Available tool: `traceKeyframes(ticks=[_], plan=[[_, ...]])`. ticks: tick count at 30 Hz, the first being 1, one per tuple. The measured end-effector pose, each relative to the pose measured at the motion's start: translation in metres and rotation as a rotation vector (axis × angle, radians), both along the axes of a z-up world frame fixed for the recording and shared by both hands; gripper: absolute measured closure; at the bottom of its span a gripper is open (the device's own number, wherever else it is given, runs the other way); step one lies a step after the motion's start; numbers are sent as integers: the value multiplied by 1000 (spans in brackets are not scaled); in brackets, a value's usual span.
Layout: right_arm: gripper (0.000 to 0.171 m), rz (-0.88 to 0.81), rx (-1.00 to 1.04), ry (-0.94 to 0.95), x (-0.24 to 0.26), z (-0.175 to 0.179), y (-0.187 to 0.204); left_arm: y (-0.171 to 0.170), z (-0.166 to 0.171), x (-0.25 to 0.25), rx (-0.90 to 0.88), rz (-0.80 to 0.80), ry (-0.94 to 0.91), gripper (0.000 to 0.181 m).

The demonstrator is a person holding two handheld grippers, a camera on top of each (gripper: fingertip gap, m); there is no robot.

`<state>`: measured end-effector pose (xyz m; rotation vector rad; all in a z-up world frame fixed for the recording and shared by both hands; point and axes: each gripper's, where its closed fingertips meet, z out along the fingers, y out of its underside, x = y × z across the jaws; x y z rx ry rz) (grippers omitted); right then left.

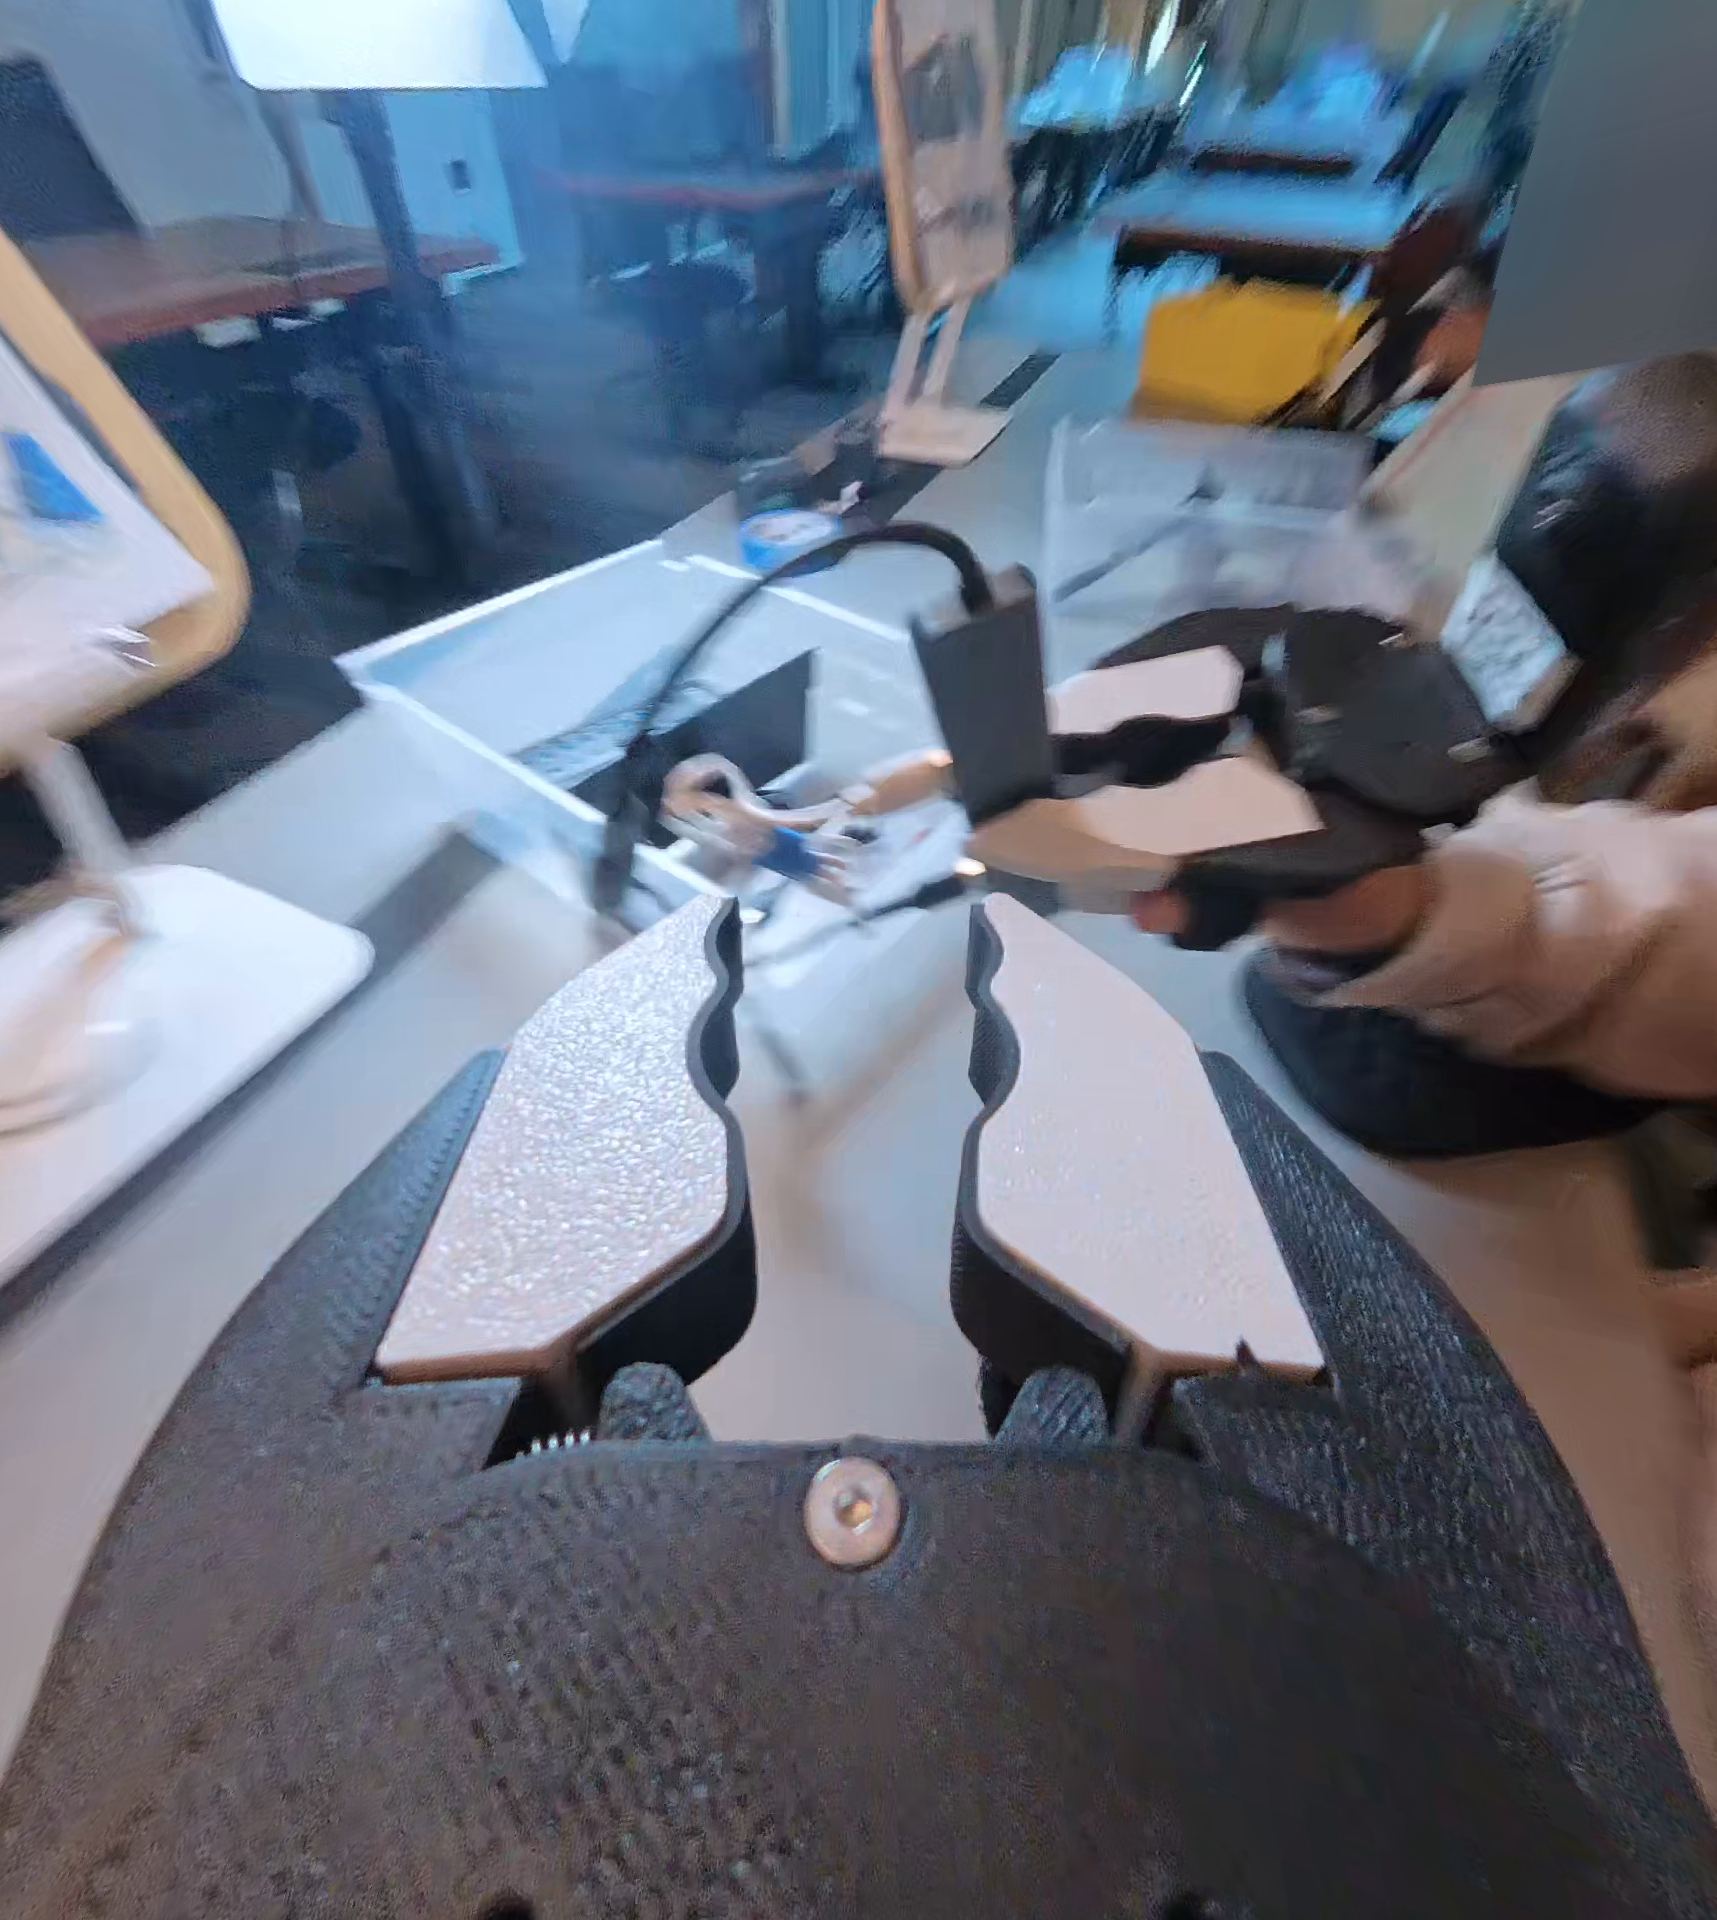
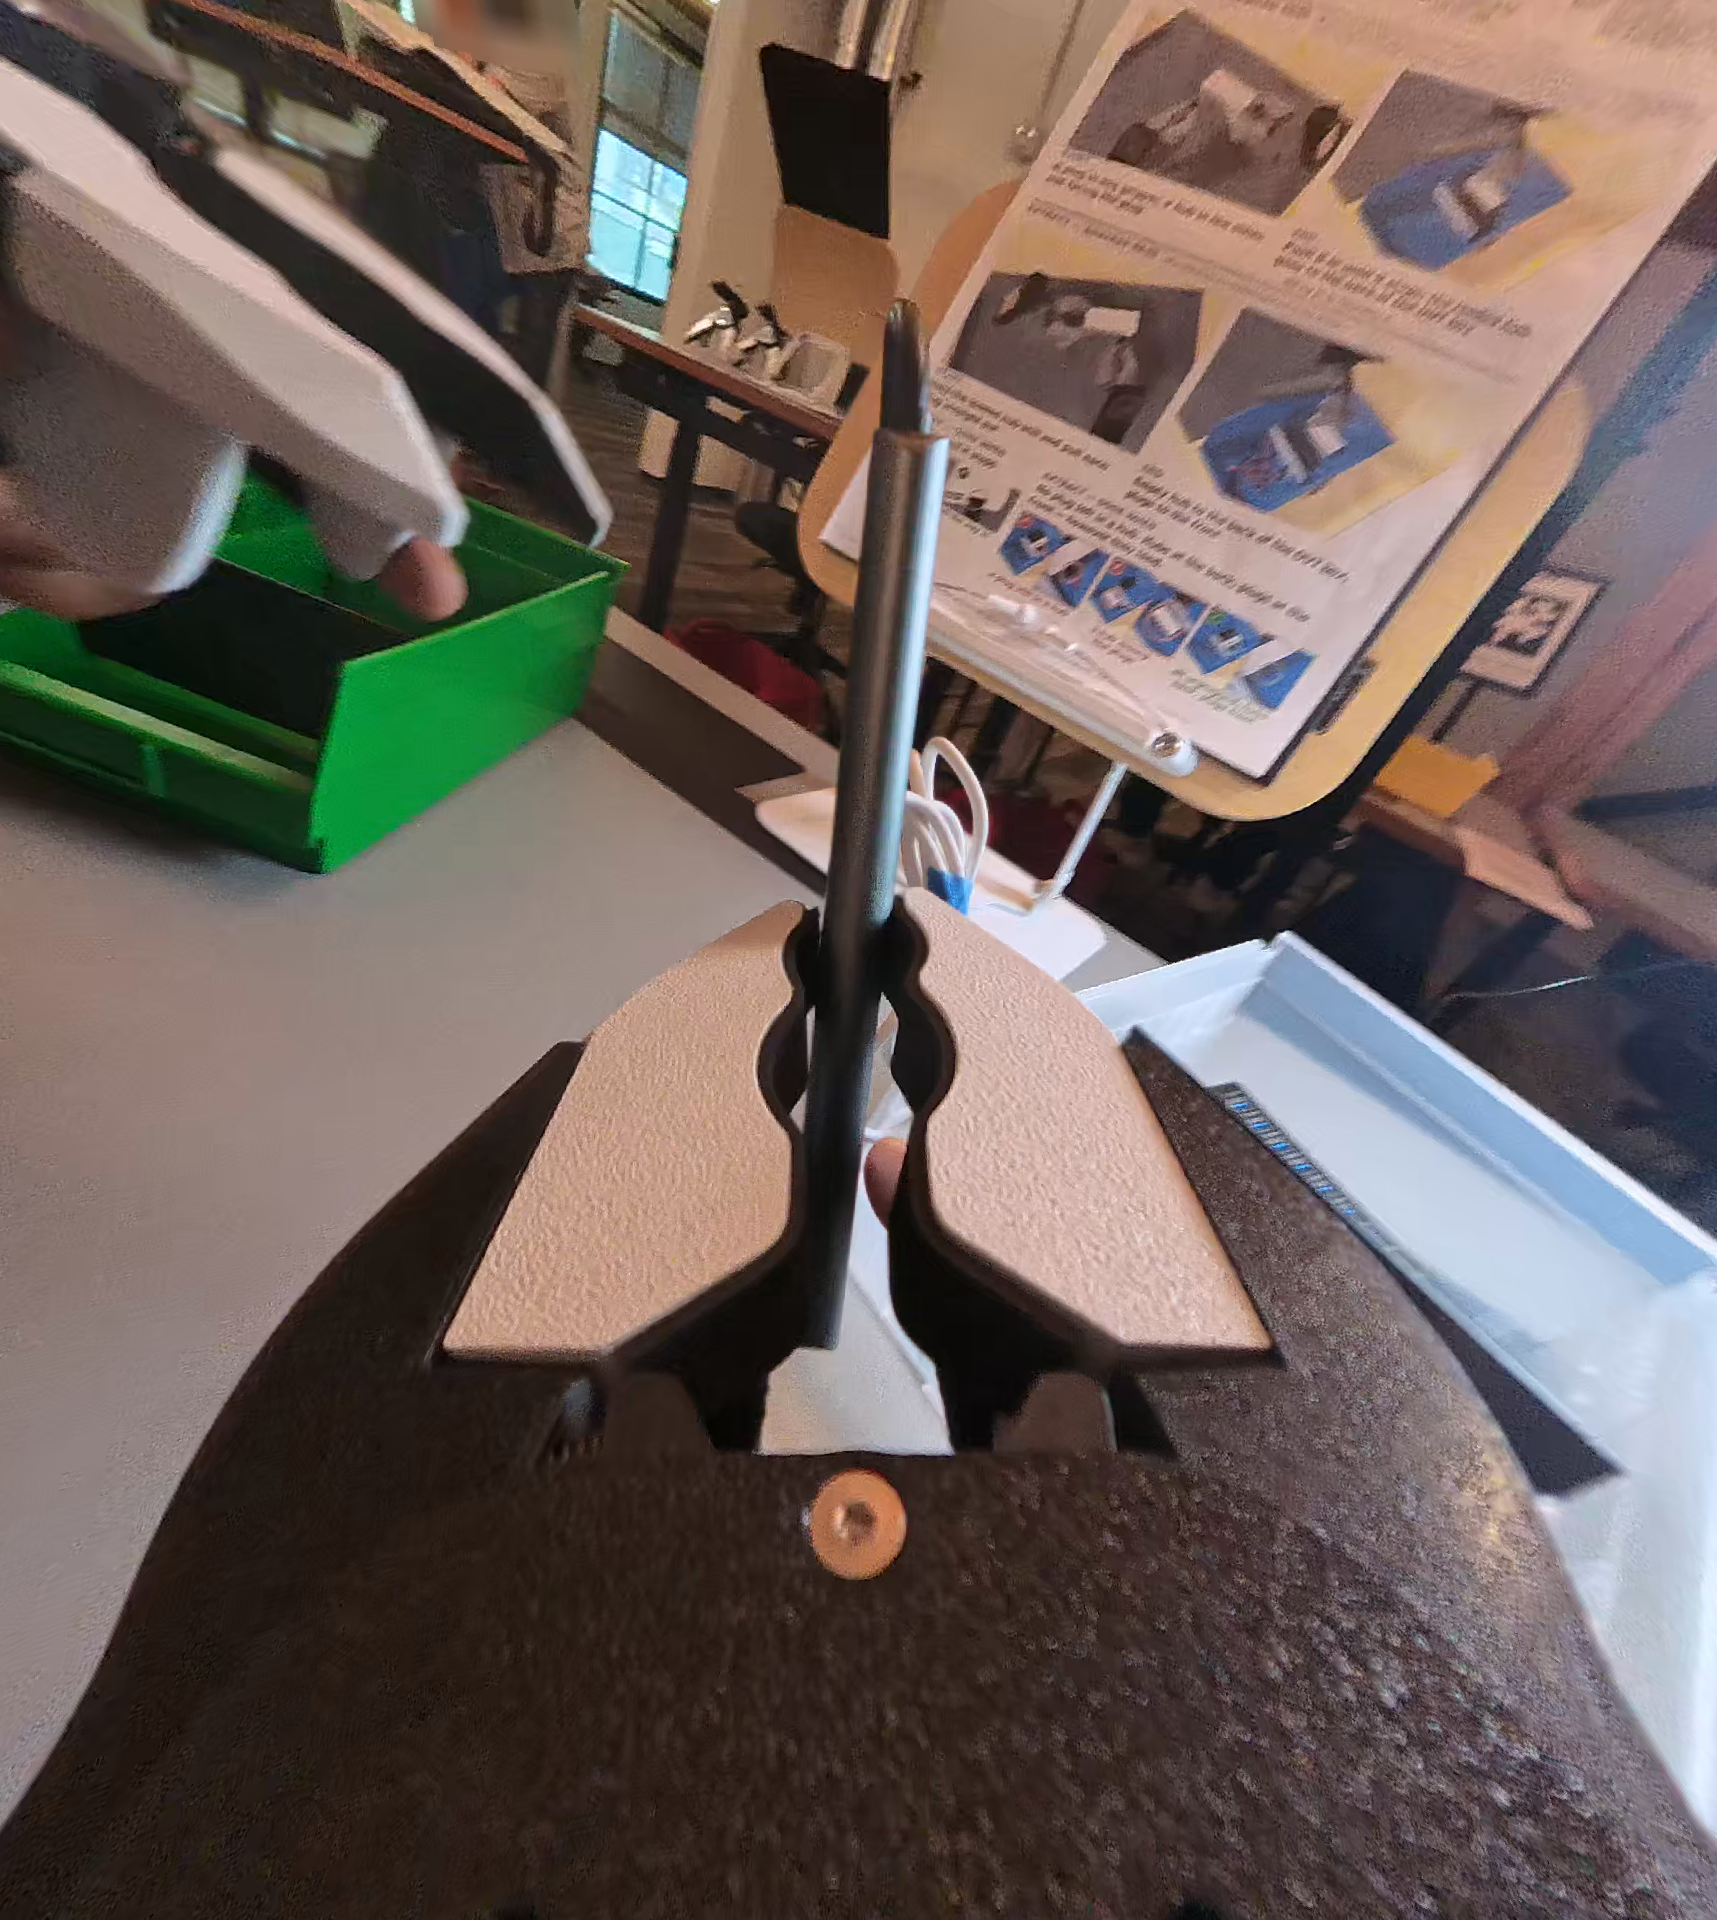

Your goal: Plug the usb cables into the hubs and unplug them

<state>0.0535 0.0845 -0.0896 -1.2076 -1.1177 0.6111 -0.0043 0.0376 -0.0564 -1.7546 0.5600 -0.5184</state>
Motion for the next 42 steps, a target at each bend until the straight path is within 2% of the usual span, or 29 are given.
traceKeyframes(ticks=[3,6,9,10,11,16,22,26,29,31,32,33,37,39,42], plan=[[161,-85,213,-35,-6,10,-5,-16,-16,27,-76,-66,-282,142],[160,-187,553,-144,-23,8,-25,-18,-14,43,-83,-72,-498,141],[160,-262,767,-206,-34,1,-39,-10,-23,38,-18,41,-434,142],[160,-258,793,-209,-36,1,-41,-9,-26,33,11,74,-408,152],[160,-261,809,-215,-37,0,-42,-10,-27,30,24,78,-407,154],[159,-269,843,-247,-41,-12,-41,-7,-38,24,13,68,-402,155],[160,-306,875,-296,-47,-17,-36,2,-41,17,-17,137,-586,152],[159,-308,901,-318,-51,-22,-37,11,-45,10,-59,155,-710,158],[156,-295,901,-350,-53,-31,-34,18,-53,6,-51,140,-681,160],[153,-230,861,-335,-56,-34,-47,20,-51,-3,-12,142,-644,162],[169,-183,835,-322,-56,-34,-58,21,-46,-11,18,148,-621,165],[169,-131,820,-288,-56,-31,-72,20,-39,-21,66,152,-574,170],[162,95,520,-139,-42,2,-104,-2,-15,-41,192,59,-251,170],[159,194,393,-120,-32,18,-104,-14,-8,-44,223,30,-101,171],[153,223,318,-127,-20,26,-85,-27,-4,-33,264,-21,138,171]])
